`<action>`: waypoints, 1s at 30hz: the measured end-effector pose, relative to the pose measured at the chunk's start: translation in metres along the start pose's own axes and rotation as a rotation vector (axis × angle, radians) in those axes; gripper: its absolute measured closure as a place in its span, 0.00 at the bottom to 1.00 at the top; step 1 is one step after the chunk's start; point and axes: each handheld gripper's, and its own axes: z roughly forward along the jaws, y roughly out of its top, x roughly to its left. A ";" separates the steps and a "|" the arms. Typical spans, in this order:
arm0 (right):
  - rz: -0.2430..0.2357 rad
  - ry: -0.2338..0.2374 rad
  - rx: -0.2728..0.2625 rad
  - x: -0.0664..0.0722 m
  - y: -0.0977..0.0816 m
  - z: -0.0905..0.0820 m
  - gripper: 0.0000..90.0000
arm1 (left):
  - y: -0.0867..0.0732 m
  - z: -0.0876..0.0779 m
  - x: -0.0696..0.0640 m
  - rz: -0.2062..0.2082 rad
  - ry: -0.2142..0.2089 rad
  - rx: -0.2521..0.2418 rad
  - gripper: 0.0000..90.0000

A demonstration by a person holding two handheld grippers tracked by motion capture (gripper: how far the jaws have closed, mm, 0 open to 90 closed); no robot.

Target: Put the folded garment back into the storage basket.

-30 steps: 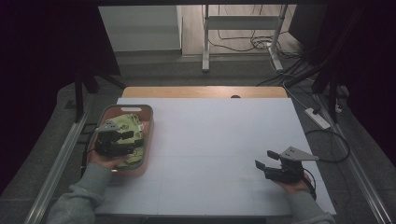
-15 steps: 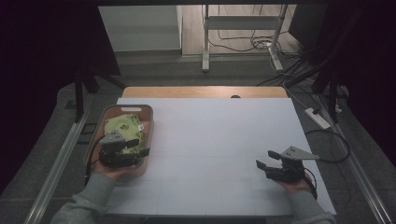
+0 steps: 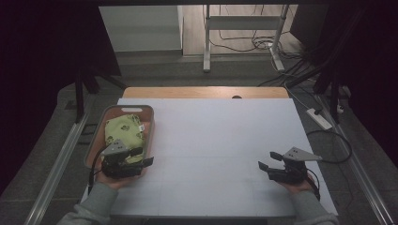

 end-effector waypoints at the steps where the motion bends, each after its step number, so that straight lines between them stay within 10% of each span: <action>1: 0.000 0.000 0.000 0.000 0.000 0.000 0.37 | -0.001 0.000 -0.001 -0.003 -0.006 -0.004 0.40; 30: -0.024 0.015 -0.016 0.001 0.000 -0.004 0.37 | -0.003 0.004 -0.008 0.016 -0.025 0.005 0.40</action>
